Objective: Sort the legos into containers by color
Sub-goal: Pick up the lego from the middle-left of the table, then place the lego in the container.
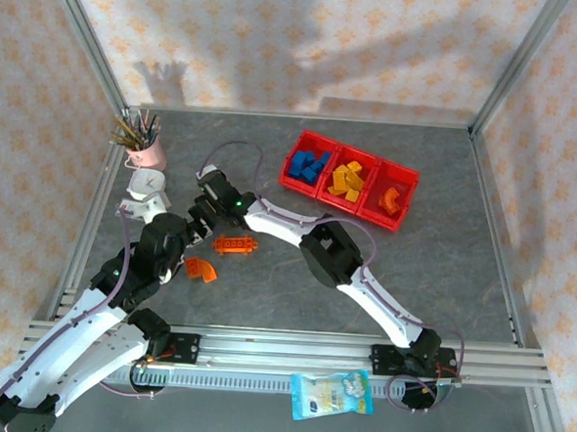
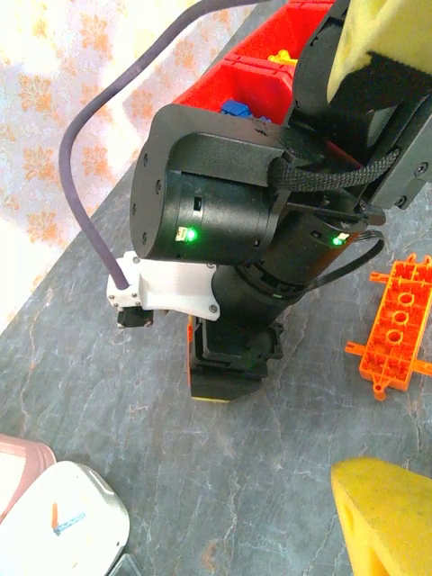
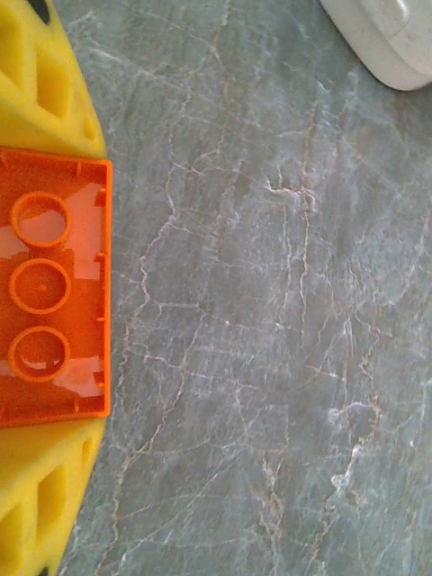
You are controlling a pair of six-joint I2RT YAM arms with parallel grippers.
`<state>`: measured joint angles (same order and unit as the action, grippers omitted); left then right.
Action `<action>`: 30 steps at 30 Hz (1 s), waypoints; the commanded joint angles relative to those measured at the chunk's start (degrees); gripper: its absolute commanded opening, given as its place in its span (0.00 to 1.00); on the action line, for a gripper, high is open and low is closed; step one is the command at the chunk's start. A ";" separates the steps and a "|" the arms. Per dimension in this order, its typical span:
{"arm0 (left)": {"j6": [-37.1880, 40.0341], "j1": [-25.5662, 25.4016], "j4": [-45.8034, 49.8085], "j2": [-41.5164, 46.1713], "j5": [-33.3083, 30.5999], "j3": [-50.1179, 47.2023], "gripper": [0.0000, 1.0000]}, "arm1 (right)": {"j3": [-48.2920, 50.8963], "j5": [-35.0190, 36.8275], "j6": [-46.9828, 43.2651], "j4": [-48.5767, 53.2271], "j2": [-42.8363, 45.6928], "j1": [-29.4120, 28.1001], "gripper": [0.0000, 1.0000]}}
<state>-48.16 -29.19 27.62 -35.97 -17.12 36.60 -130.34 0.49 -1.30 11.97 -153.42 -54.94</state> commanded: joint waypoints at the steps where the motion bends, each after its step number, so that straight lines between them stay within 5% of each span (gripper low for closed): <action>1: -0.10 0.59 -1.15 0.37 0.47 0.73 0.99 | -0.18 0.86 0.16 3.15 2.71 -0.34 0.48; 7: 0.15 0.63 -1.90 0.38 1.75 1.12 0.99 | 6.31 1.87 1.24 2.42 12.04 0.87 0.45; 13: 2.20 0.56 -5.13 -1.40 5.90 1.97 0.99 | 27.12 0.97 6.39 -3.35 28.43 5.74 0.45; 20: 3.13 -0.21 -13.37 -8.49 13.19 1.97 0.99 | 48.76 4.75 12.14 -3.89 48.31 15.34 0.46; 30: 4.81 -6.10 -24.89 -24.19 16.14 5.29 0.99 | 62.05 8.00 18.11 3.48 63.93 33.99 0.48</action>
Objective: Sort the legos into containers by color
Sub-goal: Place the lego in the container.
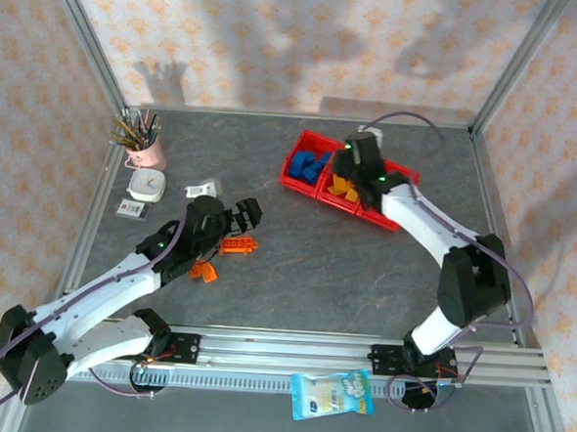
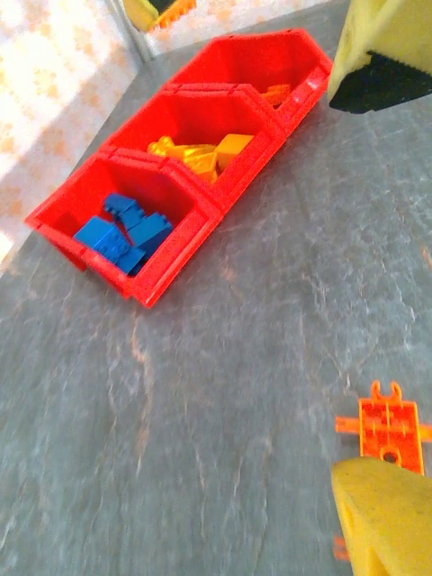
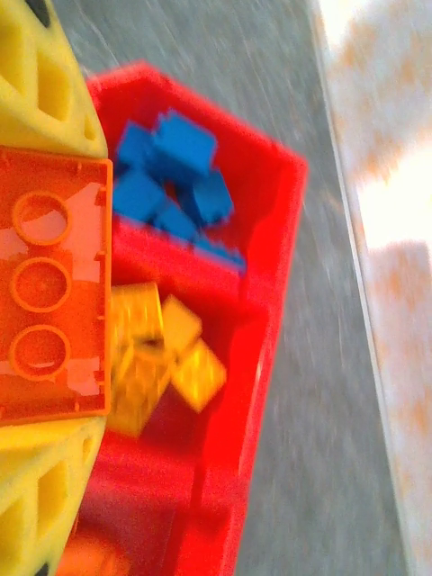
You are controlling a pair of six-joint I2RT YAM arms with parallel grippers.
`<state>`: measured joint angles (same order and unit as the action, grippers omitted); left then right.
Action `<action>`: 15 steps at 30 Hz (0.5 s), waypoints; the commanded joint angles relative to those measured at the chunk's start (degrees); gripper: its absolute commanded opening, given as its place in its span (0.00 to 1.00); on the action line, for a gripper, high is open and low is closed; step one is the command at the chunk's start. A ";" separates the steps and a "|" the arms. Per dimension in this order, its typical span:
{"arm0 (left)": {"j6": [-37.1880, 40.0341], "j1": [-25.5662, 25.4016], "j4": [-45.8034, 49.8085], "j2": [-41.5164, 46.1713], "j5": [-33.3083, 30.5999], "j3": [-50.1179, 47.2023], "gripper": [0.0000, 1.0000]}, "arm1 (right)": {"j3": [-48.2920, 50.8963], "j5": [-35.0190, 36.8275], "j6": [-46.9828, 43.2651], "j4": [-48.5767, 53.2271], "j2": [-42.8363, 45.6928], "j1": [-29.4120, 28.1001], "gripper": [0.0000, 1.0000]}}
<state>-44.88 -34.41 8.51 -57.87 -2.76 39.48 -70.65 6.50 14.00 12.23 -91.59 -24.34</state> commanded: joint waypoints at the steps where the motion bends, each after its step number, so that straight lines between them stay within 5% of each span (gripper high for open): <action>1: 1.55 -1.16 -6.86 -3.57 1.96 2.68 0.99 | 2.89 1.81 3.02 3.46 2.05 4.99 0.48; 10: 2.12 -1.45 -9.67 -8.38 2.61 4.04 0.99 | 2.19 3.52 4.61 3.36 -4.31 12.50 0.50; 15: 2.78 -1.45 -9.00 -7.99 1.72 3.75 0.99 | -0.36 3.20 3.47 3.24 -6.31 12.74 0.67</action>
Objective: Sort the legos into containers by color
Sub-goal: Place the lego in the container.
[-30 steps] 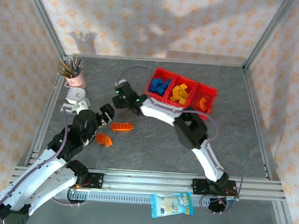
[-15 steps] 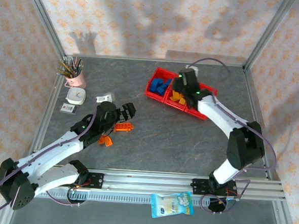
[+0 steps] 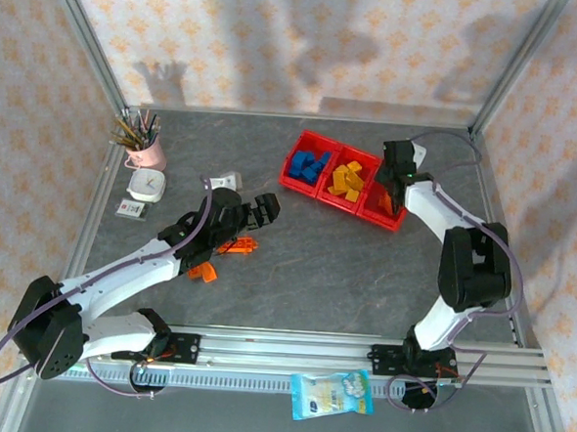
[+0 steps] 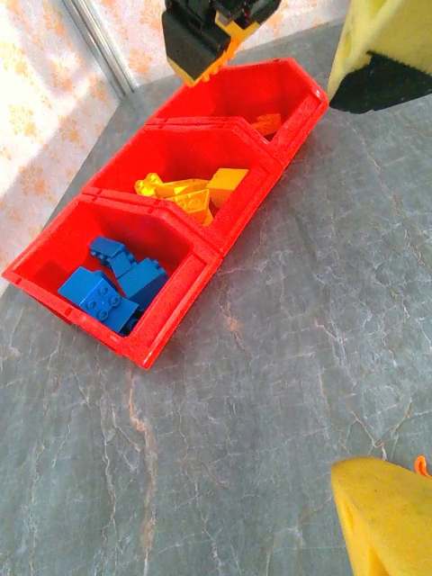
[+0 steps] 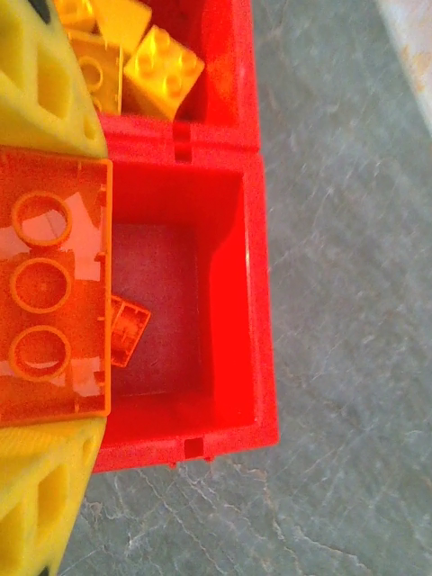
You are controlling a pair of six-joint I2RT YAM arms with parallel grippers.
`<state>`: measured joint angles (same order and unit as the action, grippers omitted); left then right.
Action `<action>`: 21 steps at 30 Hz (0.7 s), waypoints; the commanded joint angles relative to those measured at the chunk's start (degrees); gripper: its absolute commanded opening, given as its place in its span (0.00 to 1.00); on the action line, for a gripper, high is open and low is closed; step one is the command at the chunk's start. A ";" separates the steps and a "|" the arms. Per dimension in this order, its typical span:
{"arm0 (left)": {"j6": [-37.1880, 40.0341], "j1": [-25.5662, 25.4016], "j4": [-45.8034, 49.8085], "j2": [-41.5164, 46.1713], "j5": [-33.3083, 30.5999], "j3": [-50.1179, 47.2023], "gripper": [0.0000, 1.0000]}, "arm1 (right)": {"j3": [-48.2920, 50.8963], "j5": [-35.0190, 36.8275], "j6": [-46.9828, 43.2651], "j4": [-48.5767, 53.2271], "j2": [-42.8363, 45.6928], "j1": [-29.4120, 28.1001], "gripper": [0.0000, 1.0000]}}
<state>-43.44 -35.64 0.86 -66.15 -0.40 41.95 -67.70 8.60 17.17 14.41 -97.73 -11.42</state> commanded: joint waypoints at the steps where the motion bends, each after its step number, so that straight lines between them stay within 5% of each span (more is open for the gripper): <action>1: 1.43 -0.22 -1.14 0.49 -0.78 1.29 0.99 | -4.01 1.18 0.25 1.51 -0.18 -0.14 0.69; 11: 2.48 -0.22 0.10 3.08 -2.62 0.72 0.99 | -6.11 -2.70 -1.78 5.11 2.53 -3.23 0.83; 21: -0.25 -0.13 6.14 10.69 -7.33 -2.68 0.99 | -3.00 -6.54 -4.12 5.03 4.42 -20.70 0.88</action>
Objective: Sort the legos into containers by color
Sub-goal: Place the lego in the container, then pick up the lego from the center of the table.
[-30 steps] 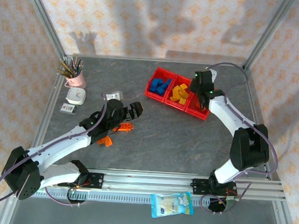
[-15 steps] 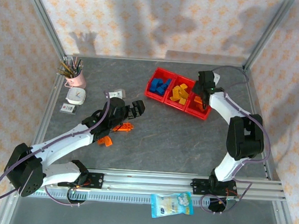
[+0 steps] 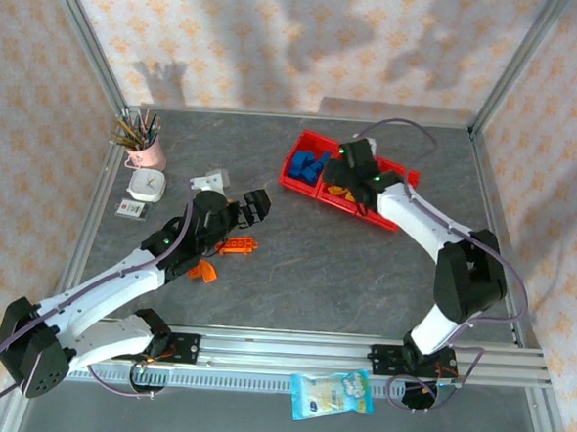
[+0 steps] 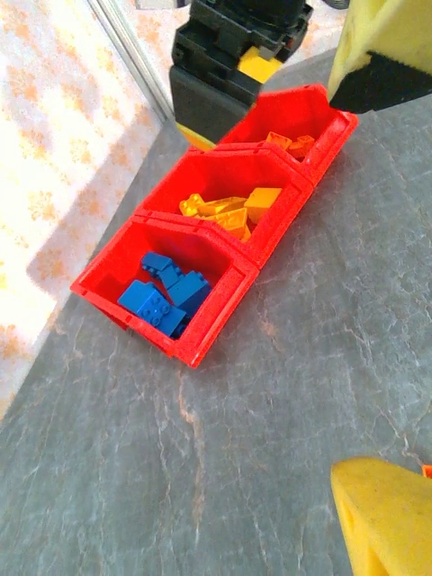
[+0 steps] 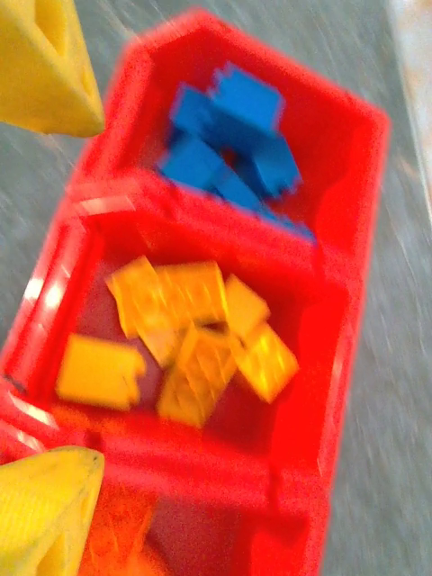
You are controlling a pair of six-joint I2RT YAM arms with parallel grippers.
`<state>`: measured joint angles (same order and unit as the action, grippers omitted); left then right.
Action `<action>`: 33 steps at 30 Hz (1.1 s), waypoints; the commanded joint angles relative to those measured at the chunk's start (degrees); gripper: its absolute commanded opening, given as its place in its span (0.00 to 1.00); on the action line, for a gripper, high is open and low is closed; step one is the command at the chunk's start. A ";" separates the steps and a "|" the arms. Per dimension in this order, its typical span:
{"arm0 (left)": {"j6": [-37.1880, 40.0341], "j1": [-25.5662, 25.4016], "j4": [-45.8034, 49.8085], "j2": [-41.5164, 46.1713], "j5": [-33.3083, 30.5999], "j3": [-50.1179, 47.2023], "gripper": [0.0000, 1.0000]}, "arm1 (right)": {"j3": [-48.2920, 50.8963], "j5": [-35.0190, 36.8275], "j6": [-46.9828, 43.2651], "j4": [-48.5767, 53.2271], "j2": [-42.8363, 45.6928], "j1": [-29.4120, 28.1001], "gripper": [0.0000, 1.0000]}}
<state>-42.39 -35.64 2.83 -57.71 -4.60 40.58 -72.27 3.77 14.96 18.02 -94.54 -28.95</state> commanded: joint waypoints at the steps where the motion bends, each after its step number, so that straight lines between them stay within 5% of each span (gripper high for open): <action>1: -1.82 -0.13 5.17 3.32 -3.81 -1.69 0.99 | 1.56 -2.86 -3.09 1.11 0.88 -5.09 0.88; 15: -6.68 -0.06 18.53 16.38 -12.11 -4.28 0.99 | -5.46 -2.79 -11.36 4.30 -11.90 -24.10 0.90; 33: -10.16 0.21 25.03 23.44 -17.00 -5.51 0.99 | -13.25 -14.03 -24.54 3.95 -22.75 -29.65 0.94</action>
<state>-52.05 -35.64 25.74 -34.61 -19.49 35.75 -83.74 -8.10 -5.98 21.82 -116.16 -58.24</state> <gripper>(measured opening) 0.991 0.941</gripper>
